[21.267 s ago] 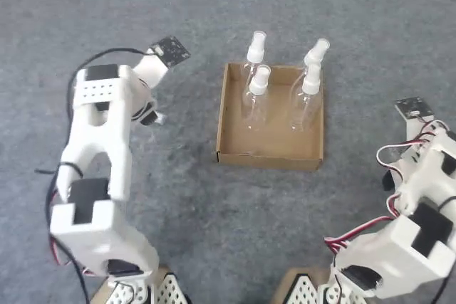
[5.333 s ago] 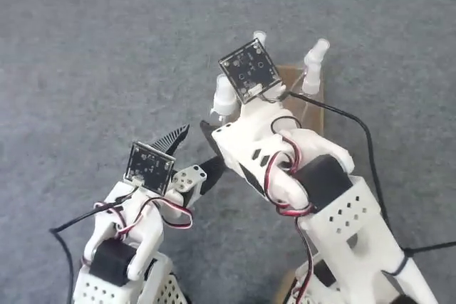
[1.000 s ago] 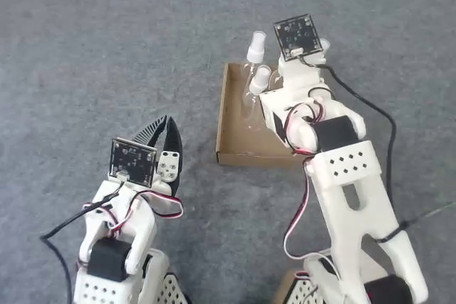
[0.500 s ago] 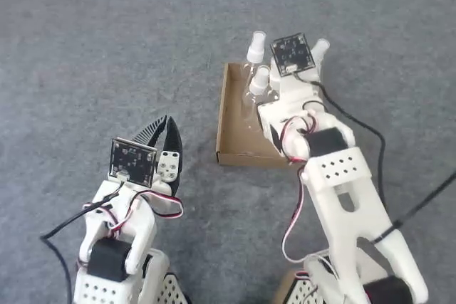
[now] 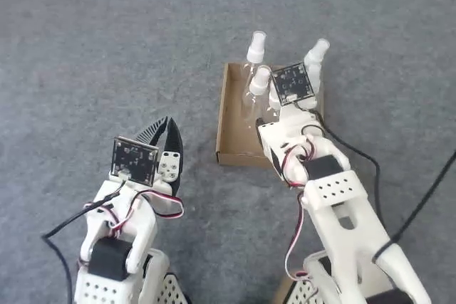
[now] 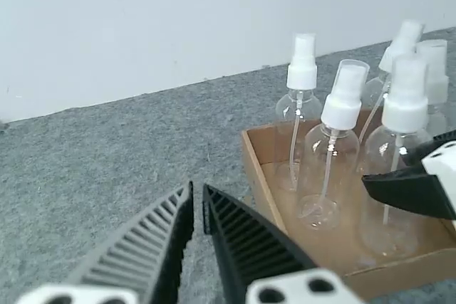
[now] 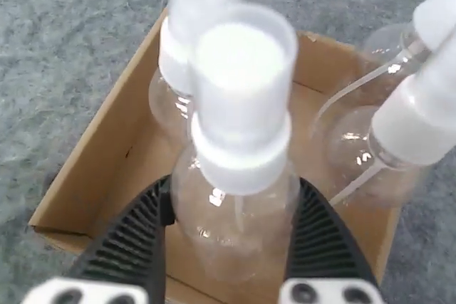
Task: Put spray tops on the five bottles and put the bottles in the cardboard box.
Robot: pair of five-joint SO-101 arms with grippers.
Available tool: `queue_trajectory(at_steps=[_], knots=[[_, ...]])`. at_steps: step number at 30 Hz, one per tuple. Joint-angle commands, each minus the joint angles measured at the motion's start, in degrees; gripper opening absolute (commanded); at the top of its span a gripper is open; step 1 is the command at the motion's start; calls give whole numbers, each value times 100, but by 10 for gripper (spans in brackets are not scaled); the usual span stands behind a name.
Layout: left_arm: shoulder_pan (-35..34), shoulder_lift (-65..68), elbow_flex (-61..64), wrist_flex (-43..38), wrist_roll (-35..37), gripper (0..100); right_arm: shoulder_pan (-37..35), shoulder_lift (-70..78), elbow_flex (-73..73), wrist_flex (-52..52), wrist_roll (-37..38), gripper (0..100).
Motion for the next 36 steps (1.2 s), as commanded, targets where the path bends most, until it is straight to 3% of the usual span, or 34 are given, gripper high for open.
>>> queue_trajectory(at_steps=[1, 18, 25, 36], knots=[[-18, -97, -57, -105, 18, 12, 4, -251, 18, -215, -62, 73], [-18, -97, -57, -105, 18, 12, -22, -251, 325, -224, -26, 75], [-18, -97, -57, -105, 18, 12, -57, -259, 378, -215, -62, 172], [-18, -97, -57, -105, 18, 12, -66, -312, 378, -198, -53, 177]])
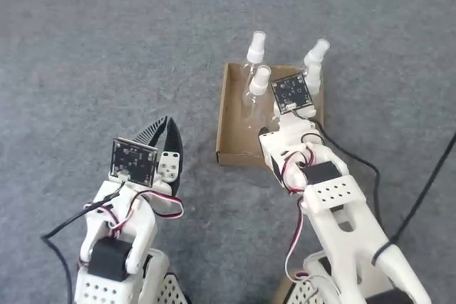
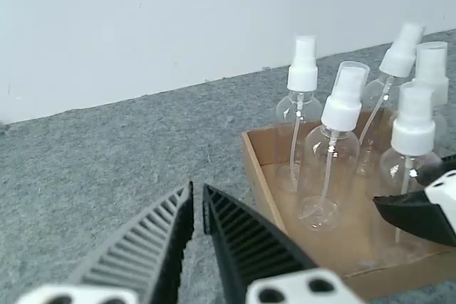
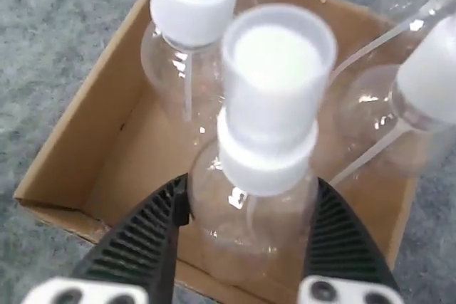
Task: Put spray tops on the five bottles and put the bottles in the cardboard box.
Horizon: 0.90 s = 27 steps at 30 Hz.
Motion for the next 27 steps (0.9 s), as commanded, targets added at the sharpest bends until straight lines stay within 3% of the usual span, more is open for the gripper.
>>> queue_trajectory(at_steps=[1, 23, 27], knots=[[-18, -70, -57, -105, 18, 12, -66, -303, -53, -84, -53, 177], [-18, -70, -57, -114, 18, 12, -66, -303, -70, -92, -26, 180], [-18, -70, -57, -114, 18, 12, -66, -303, -79, -84, -62, 253]])
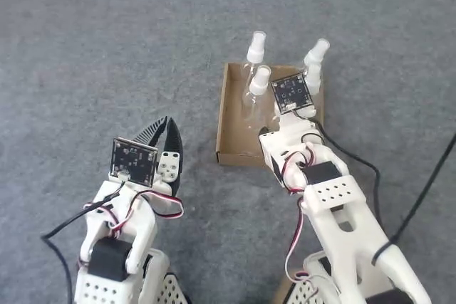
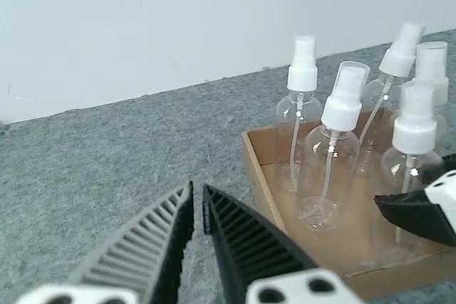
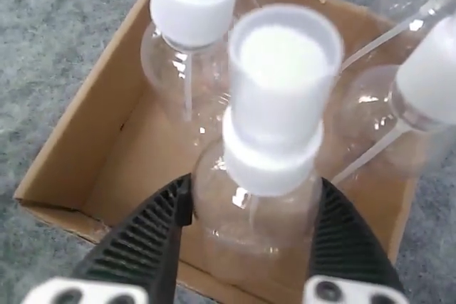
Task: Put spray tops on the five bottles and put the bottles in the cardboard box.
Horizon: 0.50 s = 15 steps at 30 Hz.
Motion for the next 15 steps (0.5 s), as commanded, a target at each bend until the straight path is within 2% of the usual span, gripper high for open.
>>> queue_trajectory(at_steps=[1, 15], knots=[[-18, -70, -57, -114, 18, 12, -66, -303, -79, -84, -62, 272], [-18, -70, -57, -114, 18, 12, -215, -312, -79, -75, -18, 293]])
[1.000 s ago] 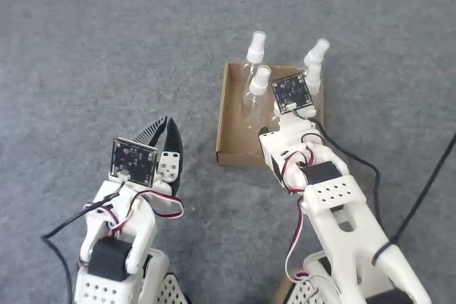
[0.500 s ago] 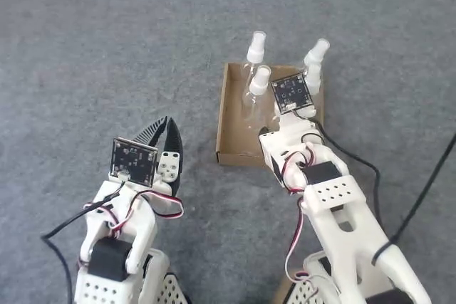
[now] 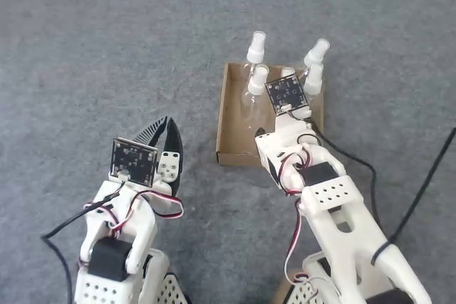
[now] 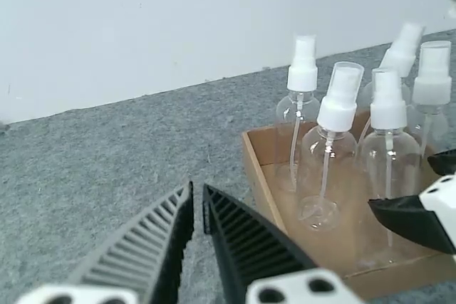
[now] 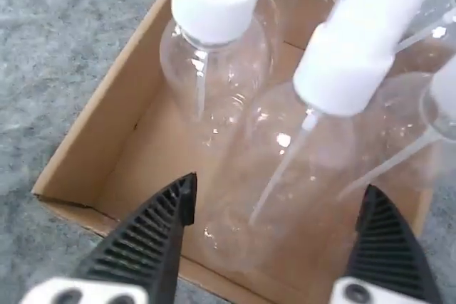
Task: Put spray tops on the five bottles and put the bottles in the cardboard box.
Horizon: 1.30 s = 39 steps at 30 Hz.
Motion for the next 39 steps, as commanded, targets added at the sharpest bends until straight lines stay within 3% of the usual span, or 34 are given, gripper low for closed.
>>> queue_trajectory(at_steps=[1, 32, 39], knots=[[-18, -70, -57, -114, 18, 12, -31, -312, -79, -75, -18, 293], [-18, -70, -57, -114, 18, 12, -22, -312, -79, -57, -18, 292], [-26, -70, -57, -114, 18, 12, -31, -312, -1081, 1648, -62, 292]])
